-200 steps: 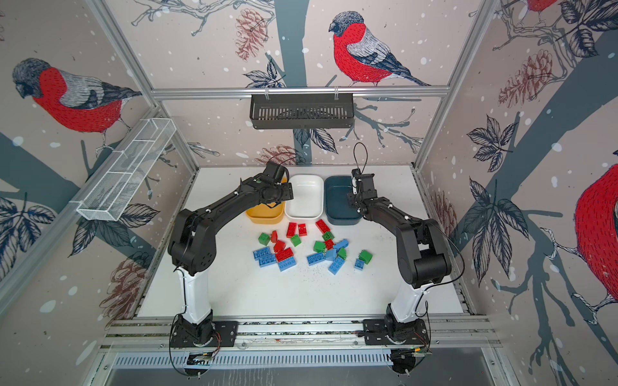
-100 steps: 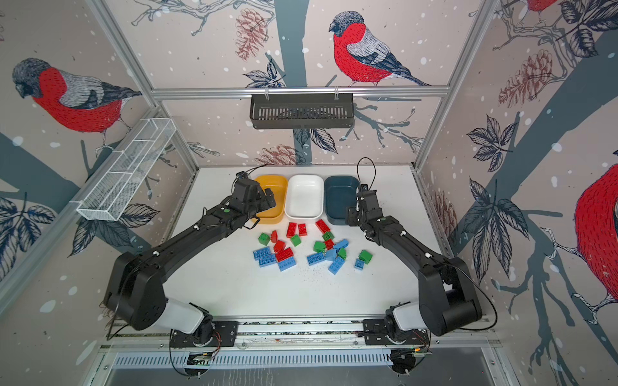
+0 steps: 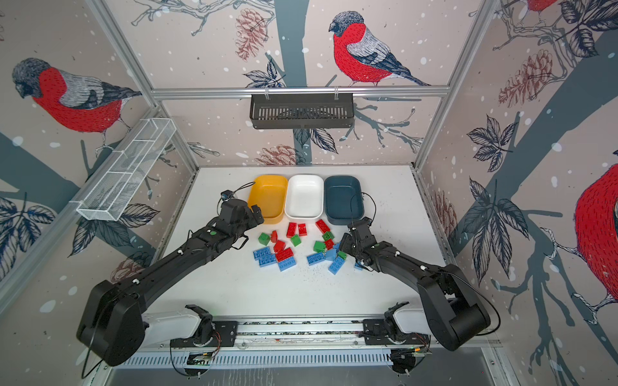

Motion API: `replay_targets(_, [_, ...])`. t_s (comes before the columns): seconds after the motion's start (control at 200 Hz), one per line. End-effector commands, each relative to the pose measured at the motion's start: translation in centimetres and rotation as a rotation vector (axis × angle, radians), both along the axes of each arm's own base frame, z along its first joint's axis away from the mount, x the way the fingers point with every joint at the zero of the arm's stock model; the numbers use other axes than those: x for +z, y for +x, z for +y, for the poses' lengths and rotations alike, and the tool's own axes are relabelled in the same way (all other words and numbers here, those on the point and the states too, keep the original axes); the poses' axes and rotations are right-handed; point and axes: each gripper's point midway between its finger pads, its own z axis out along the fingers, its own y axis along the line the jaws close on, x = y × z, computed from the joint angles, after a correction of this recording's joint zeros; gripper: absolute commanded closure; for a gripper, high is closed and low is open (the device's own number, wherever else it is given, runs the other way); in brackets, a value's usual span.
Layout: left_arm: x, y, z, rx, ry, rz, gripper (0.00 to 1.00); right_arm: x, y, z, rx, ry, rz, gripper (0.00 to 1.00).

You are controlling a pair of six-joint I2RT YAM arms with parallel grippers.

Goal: Sort the legos into containers by color

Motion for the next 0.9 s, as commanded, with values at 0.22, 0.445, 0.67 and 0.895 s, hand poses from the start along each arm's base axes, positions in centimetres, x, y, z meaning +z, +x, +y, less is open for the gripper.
replay_targets(0.22, [-0.3, -0.1, 0.5, 0.021, -0.027, -0.022, 0.03, -0.5, 1.7, 2.1, -0.030, 0.028, 0.019, 0.35])
replay_targets(0.445, [-1.8, -0.7, -0.3, -0.007, -0.065, 0.023, 0.03, -2.2, 1.5, 3.0, -0.005, -0.009, 0.068, 0.44])
replay_targets(0.67, [-2.8, -1.4, 0.5, -0.001, -0.017, 0.067, 0.03, -2.8, 2.2, 2.7, 0.012, -0.107, 0.066, 0.58])
replay_targets(0.895, [-2.7, -2.0, 0.9, 0.001, -0.003, 0.060, 0.03, -1.9, 3.0, 3.2, 0.048, -0.136, 0.038, 0.76])
